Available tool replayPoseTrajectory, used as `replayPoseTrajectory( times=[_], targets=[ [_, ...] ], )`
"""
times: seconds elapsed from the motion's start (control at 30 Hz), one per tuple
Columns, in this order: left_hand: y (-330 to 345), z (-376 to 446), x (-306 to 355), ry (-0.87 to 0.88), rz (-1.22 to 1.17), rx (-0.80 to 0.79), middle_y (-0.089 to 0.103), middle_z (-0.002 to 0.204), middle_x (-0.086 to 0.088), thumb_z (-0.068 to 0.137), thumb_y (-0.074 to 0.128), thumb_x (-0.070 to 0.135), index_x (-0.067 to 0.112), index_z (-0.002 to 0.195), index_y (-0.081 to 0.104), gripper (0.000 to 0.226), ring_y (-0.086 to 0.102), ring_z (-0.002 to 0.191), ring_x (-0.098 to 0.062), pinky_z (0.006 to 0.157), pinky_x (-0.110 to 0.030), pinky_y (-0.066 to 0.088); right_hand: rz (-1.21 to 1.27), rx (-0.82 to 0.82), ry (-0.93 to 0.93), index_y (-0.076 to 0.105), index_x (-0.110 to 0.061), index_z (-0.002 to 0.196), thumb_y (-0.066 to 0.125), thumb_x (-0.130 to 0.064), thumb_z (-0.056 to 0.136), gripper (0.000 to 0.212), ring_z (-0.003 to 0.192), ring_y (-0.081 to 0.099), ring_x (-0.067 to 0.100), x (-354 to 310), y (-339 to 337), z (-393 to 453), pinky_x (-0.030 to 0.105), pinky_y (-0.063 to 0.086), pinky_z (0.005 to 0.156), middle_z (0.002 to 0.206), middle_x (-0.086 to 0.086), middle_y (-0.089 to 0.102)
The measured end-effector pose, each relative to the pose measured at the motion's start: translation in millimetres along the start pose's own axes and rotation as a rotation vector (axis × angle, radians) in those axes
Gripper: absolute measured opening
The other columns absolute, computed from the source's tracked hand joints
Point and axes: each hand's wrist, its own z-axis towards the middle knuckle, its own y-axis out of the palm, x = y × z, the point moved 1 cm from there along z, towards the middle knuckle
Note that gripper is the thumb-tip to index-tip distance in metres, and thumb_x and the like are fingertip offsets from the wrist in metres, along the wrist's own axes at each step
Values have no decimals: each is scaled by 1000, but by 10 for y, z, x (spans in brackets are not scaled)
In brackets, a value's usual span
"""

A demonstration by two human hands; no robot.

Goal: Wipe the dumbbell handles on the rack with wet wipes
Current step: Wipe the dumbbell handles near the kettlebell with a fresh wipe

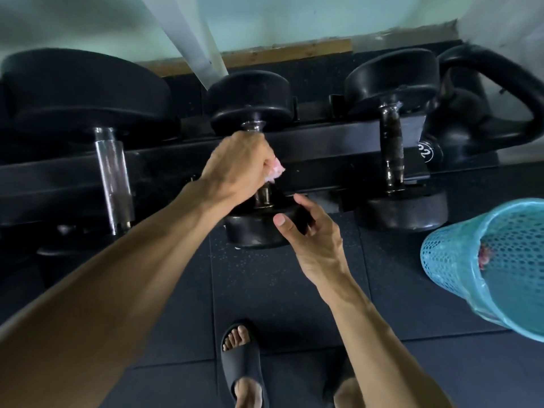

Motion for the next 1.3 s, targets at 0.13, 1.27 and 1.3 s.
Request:
replayPoseTrajectory(
  times=[0.13, 1.27, 1.3],
  targets=[
    [28, -334, 9, -61, -199, -43, 64, 79, 18, 86, 74, 7, 7, 86, 78, 4, 64, 75, 7, 67, -8, 51, -69, 13, -15, 56, -36, 131, 74, -48, 83, 53, 107, 61, 4, -148, -6, -65, 8, 47, 81, 116, -9, 64],
    [-104, -2012, -424, -517, -80, 855, 64, 109, -10, 88, 63, 22, 5, 102, 73, 24, 60, 108, -26, 94, -32, 50, -173, -282, -366, 74, -22, 85, 69, -11, 91, 14, 84, 71, 2, -888, 1280, -51, 26, 58, 82, 85, -12, 76],
    [-69, -2003, -463, -563, -23, 837, 62, 112, -11, 89, 61, 27, 5, 105, 72, 28, 56, 113, -27, 99, -30, 46, -193, -264, -377, 74, -23, 85, 69, -13, 91, 13, 83, 71, 2, -904, 1317, 39, 29, 59, 83, 85, -13, 76]
  ],
)
